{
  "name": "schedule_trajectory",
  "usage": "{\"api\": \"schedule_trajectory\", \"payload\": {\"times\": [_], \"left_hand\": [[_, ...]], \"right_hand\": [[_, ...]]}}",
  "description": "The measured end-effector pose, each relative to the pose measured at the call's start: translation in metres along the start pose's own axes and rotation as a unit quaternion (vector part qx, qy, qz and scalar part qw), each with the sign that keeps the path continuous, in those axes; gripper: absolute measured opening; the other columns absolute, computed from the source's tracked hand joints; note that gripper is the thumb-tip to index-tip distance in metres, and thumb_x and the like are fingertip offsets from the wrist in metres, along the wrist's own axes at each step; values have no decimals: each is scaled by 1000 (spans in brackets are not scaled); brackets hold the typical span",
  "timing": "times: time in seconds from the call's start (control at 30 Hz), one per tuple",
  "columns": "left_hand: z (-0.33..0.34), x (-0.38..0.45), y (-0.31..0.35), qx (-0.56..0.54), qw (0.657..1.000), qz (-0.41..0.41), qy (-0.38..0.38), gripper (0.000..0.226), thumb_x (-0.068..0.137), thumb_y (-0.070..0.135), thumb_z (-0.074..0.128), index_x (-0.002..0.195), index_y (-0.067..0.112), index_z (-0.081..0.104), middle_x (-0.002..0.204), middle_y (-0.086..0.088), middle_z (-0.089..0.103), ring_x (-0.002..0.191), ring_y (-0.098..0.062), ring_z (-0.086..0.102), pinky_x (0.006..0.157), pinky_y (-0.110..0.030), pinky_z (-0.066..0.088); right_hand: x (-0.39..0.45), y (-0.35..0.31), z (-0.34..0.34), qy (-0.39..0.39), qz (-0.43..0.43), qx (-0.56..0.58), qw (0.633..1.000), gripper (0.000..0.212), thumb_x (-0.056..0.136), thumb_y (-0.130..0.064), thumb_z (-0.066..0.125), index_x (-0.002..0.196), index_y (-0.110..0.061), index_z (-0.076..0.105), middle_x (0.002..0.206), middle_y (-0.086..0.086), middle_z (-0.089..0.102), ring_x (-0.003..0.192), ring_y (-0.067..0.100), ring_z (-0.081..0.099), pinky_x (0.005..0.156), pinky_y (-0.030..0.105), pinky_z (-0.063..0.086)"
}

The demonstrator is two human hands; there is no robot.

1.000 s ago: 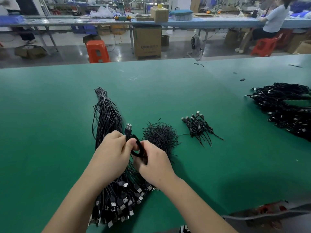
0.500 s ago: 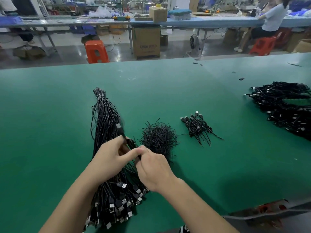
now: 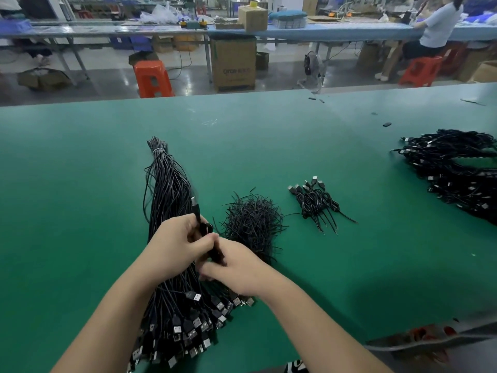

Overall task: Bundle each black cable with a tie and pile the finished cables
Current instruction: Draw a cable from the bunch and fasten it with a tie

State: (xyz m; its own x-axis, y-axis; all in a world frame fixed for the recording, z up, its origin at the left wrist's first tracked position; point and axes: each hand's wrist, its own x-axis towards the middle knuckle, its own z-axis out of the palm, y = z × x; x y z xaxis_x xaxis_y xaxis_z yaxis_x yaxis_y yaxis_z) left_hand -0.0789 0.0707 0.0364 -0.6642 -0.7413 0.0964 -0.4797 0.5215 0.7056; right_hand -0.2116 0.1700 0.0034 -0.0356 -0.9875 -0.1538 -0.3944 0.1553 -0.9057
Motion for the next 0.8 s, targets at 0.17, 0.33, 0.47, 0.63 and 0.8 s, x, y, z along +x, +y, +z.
{"api": "schedule_trajectory", "payload": {"times": [0.17, 0.33, 0.47, 0.63, 0.8], "left_hand": [[2, 11, -2, -53, 998, 3, -20, 19, 88, 26, 72, 73, 17, 64, 64, -5, 65, 51, -3, 52, 52, -18, 42], [4, 24, -7, -161, 981, -33, -101, 30, 91, 23, 71, 63, 29, 61, 51, 5, 52, 46, -9, 39, 42, -19, 32], [7, 37, -18, -316, 924, -70, -202, 19, 80, 32, 79, 78, 18, 66, 57, -8, 50, 42, -12, 29, 39, -18, 25], [10, 55, -53, -569, 779, -93, -245, 38, 89, 10, 73, 124, 5, 62, 64, 1, 44, 48, -7, 34, 42, -17, 35], [45, 88, -76, 68, 990, -123, -14, 12, 97, 15, 61, 97, 24, 69, 97, 2, 65, 80, -21, 61, 67, -27, 49]], "right_hand": [[6, 4, 2, 38, 1, 55, 998, 26, 104, -40, 37, 123, -43, 54, 66, -19, 60, 51, 2, 48, 53, 24, 48], [4, 10, 2, 17, 8, 162, 987, 40, 107, -39, 33, 145, -37, 43, 62, -32, 55, 53, -8, 48, 47, 9, 38], [3, 12, -5, 33, 20, 158, 987, 24, 110, -31, 32, 113, -30, 56, 54, -17, 43, 46, 2, 37, 50, 19, 28], [6, 14, -19, 97, -5, 8, 995, 31, 109, -36, 34, 88, -18, 47, 67, -11, 41, 50, 1, 35, 51, 22, 32], [11, 27, -32, 188, 45, 72, 978, 26, 108, -39, 35, 89, -24, 44, 68, -13, 39, 59, 3, 35, 62, 26, 31]]}}
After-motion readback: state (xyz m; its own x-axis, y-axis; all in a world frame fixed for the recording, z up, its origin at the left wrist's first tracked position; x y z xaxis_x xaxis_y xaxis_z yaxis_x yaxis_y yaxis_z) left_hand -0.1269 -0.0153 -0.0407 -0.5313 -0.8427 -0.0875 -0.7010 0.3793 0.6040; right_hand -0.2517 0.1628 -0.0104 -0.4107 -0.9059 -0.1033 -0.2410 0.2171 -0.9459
